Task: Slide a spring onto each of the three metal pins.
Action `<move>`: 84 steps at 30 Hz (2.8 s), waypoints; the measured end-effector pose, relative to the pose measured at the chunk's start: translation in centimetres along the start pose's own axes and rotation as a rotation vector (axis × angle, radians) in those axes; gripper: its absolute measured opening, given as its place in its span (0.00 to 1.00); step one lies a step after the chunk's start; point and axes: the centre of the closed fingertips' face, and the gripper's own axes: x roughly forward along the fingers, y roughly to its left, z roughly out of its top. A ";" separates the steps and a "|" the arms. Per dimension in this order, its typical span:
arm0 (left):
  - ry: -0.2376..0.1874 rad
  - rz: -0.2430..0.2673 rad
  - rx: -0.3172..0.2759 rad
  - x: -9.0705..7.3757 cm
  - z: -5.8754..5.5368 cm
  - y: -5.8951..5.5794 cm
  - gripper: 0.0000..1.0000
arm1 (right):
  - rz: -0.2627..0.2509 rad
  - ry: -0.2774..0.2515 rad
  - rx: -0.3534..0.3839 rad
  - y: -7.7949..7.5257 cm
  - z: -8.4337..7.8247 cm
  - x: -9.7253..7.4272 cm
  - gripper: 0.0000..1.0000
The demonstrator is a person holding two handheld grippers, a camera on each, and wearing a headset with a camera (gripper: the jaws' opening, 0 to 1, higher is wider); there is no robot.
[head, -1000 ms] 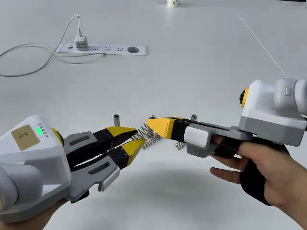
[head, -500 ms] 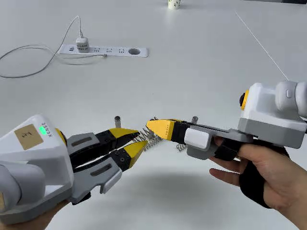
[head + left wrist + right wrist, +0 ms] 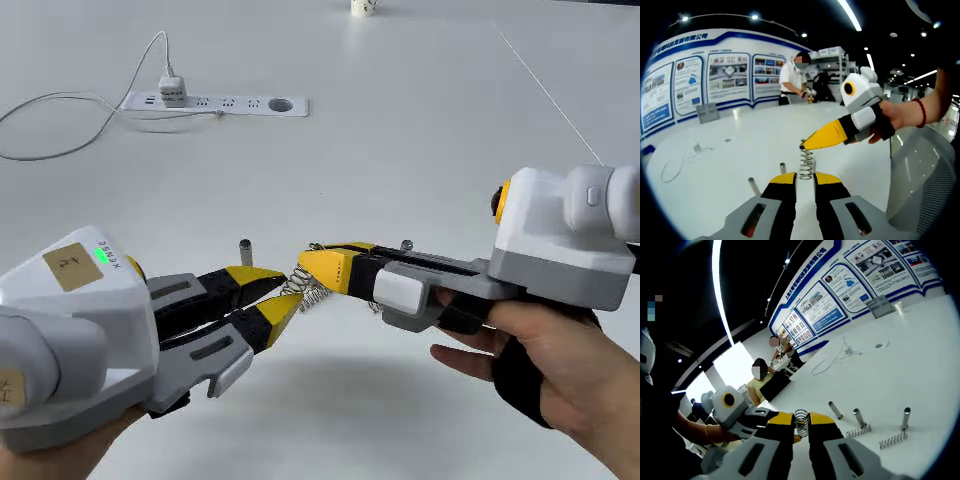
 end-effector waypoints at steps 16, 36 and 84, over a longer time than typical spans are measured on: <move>0.057 0.046 -0.051 -1.0 -1.5 0.8 0.26 | -0.022 0.018 -0.104 -0.2 0.2 0.8 0.11; 0.099 0.136 -0.089 -1.6 -3.2 2.4 0.47 | -0.090 0.022 -0.289 -0.8 1.1 3.4 0.11; 0.126 0.129 -0.131 -1.7 -4.7 2.8 0.84 | -0.237 0.083 -0.434 -5.2 -0.2 9.6 0.11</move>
